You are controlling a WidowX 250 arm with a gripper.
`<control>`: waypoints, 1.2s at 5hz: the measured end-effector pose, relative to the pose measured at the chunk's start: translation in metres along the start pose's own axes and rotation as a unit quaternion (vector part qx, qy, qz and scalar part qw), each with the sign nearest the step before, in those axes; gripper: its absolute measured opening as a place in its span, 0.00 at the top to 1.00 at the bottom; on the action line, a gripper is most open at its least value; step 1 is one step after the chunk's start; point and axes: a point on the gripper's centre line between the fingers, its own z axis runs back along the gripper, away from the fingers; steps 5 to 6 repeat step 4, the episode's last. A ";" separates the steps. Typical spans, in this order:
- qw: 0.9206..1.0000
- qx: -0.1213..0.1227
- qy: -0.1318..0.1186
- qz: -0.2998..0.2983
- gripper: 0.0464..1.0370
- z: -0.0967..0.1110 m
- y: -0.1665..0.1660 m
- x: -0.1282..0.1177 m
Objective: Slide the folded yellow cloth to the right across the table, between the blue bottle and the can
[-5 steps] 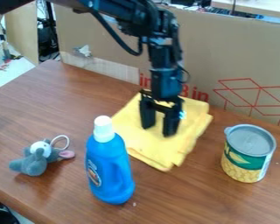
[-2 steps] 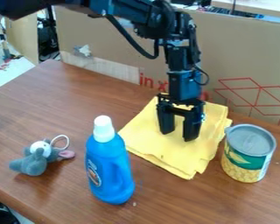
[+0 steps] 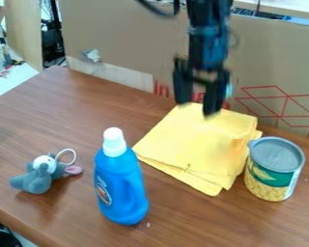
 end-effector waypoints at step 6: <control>0.996 0.058 -0.021 0.062 0.04 0.091 0.016 -0.104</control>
